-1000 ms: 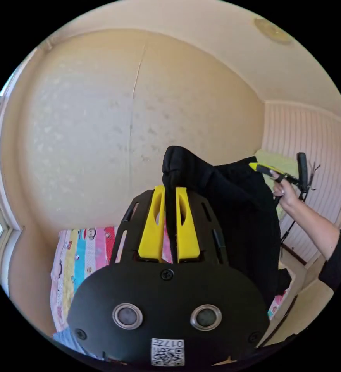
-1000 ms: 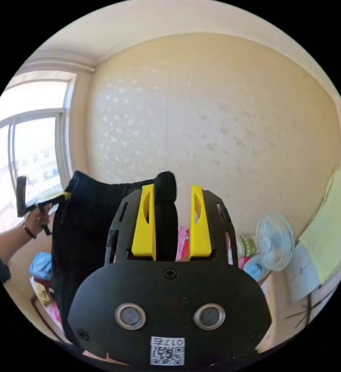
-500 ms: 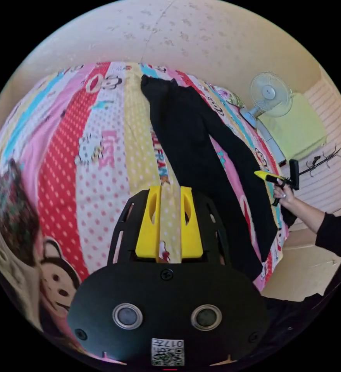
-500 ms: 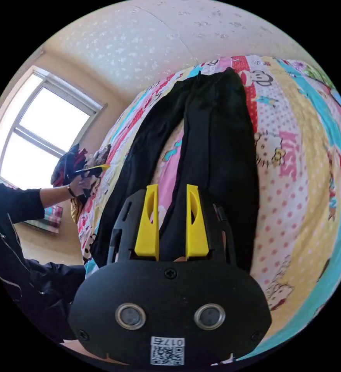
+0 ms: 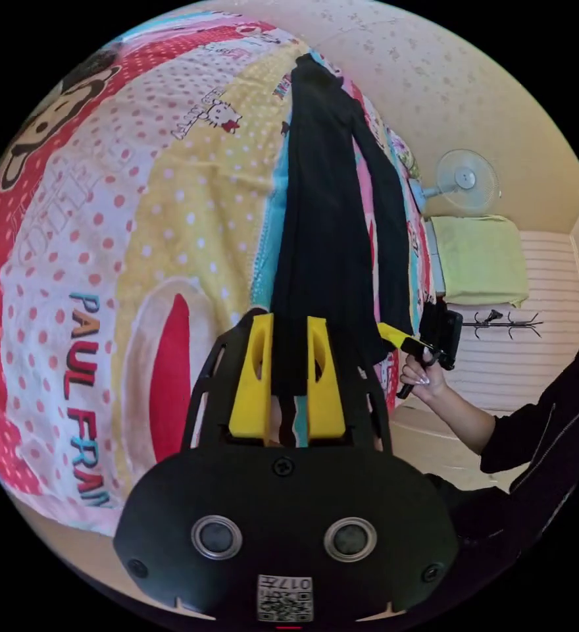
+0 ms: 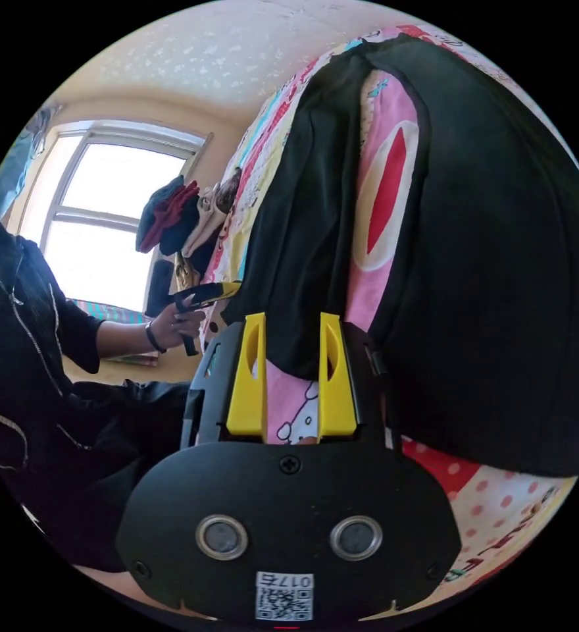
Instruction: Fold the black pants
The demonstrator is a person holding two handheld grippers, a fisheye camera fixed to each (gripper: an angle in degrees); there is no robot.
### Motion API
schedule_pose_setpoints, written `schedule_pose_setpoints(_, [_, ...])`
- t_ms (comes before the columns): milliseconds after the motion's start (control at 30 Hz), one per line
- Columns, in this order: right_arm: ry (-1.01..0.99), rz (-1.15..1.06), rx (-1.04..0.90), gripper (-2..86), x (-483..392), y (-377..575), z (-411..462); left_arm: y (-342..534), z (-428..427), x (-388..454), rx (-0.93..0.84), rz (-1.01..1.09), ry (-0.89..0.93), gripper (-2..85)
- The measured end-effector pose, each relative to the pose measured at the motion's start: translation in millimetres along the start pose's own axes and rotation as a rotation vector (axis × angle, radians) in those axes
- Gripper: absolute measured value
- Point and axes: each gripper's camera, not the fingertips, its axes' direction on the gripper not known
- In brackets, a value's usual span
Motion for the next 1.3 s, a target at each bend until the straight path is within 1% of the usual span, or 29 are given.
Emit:
schedule_pose_setpoints(33, [0.032,0.015,0.021,11.4,-1.7,3.8,-4.0,6.2,1.0,9.5,0.024,0.031,-0.031,10.1])
schedule_pose_setpoints(100, [0.035,0.054,0.065,11.1,-1.0,6.1,-13.6,25.4,6.3,47.3,0.04,0.139,-0.193,12.4])
schedule_pose_setpoints(200, [0.033,0.098,0.098,10.6,-1.1,3.6,-30.7,49.7,1.2,81.0,0.085,0.138,-0.304,14.9])
schedule_pose_setpoints(233, [0.069,0.092,0.091,10.2,-4.0,2.8,-35.4,54.4,1.7,84.2,0.089,0.135,-0.288,14.8])
schedule_pose_setpoints(300, [0.127,0.084,0.089,9.2,-6.1,3.1,-38.2,70.1,10.2,84.7,0.073,0.094,-0.175,13.0])
schedule_pose_setpoints(333, [0.14,0.093,0.099,8.5,-4.2,3.0,-38.9,74.9,9.4,83.9,0.097,0.076,-0.167,10.9])
schedule_pose_setpoints(367, [0.108,0.14,0.108,7.8,0.5,0.9,-41.2,81.4,7.1,79.3,0.111,0.004,-0.165,6.6])
schedule_pose_setpoints(433, [0.071,0.213,0.13,6.2,3.4,-1.7,-47.8,84.1,4.8,70.6,0.084,-0.092,-0.064,5.6])
schedule_pose_setpoints(467, [0.112,0.23,0.145,4.4,-1.3,-0.8,-52.3,85.5,2.7,66.9,0.062,-0.151,-0.003,5.0])
schedule_pose_setpoints(567, [0.292,0.184,0.141,2.5,-28.1,1.0,-57.3,89.8,-6.1,77.3,0.011,-0.151,0.079,4.1])
schedule_pose_setpoints(633, [0.314,0.162,0.134,1.9,-46.3,-4.0,-65.0,93.8,-23.5,92.6,0.012,-0.131,0.166,3.8])
schedule_pose_setpoints(667, [0.302,0.144,0.144,1.5,-60.1,-7.7,-73.1,97.7,-42.2,106.1,0.044,-0.103,0.222,3.6])
schedule_pose_setpoints(733, [0.261,0.136,0.166,1.2,-80.3,-11.3,-87.0,107.2,-78.8,128.8,0.107,-0.07,0.198,3.4])
schedule_pose_setpoints(800, [0.225,0.161,0.159,1.1,-91.8,-11.1,-93.3,125.6,-117.6,151.6,0.169,-0.027,0.058,3.4])
schedule_pose_setpoints(867, [0.173,0.194,0.097,1.2,-86.3,-6.3,-79.5,140.9,-123.7,155.9,0.18,-0.016,-0.027,3.6])
schedule_pose_setpoints(900, [0.176,0.204,0.09,1.3,-82.4,-3.8,-74.4,150.0,-116.7,153.5,0.159,-0.023,-0.069,3.7])
schedule_pose_setpoints(933, [0.184,0.243,0.077,1.5,-72.6,1.2,-65.6,153.8,-111.8,150.4,0.134,-0.046,-0.075,3.7])
schedule_pose_setpoints(967, [0.174,0.308,0.063,1.9,-62.7,4.5,-62.6,160.6,-105.6,142.8,0.083,-0.114,-0.046,3.7])
schedule_pose_setpoints(1000, [0.157,0.33,0.067,2.2,-59.3,6.0,-64.1,169.7,-107.9,138.4,0.075,-0.163,0.015,2.8])
schedule_pose_setpoints(1033, [0.096,0.302,0.103,3.0,-58.1,9.4,-73.2,175.5,-111.9,138.5,0.086,-0.172,0.033,2.3])
schedule_pose_setpoints(1067, [0.069,0.241,0.142,4.0,-60.3,14.0,-86.4,188.1,-121.9,142.3,0.112,-0.181,0.027,2.5])
schedule_pose_setpoints(1133, [0.119,0.219,0.164,5.7,-58.9,22.8,-111.1,203.9,-138.5,157.5,0.136,-0.172,-0.031,3.8])
schedule_pose_setpoints(1167, [0.153,0.231,0.202,6.3,-53.8,30.2,-135.0,208.7,-148.1,175.2,0.159,-0.136,-0.039,4.7])
schedule_pose_setpoints(1200, [0.164,0.228,0.233,6.6,-50.9,34.0,-148.7,207.8,-152.7,198.8,0.184,-0.06,0.0,5.1])
schedule_pose_setpoints(1233, [0.19,0.217,0.304,6.9,-44.3,41.1,-178.3,205.3,-152.5,211.9,0.192,-0.019,0.029,5.3])
schedule_pose_setpoints(1300, [0.291,0.225,0.372,7.7,-30.6,46.9,-220.0,184.9,-132.0,267.9,0.188,0.121,0.135,7.5])
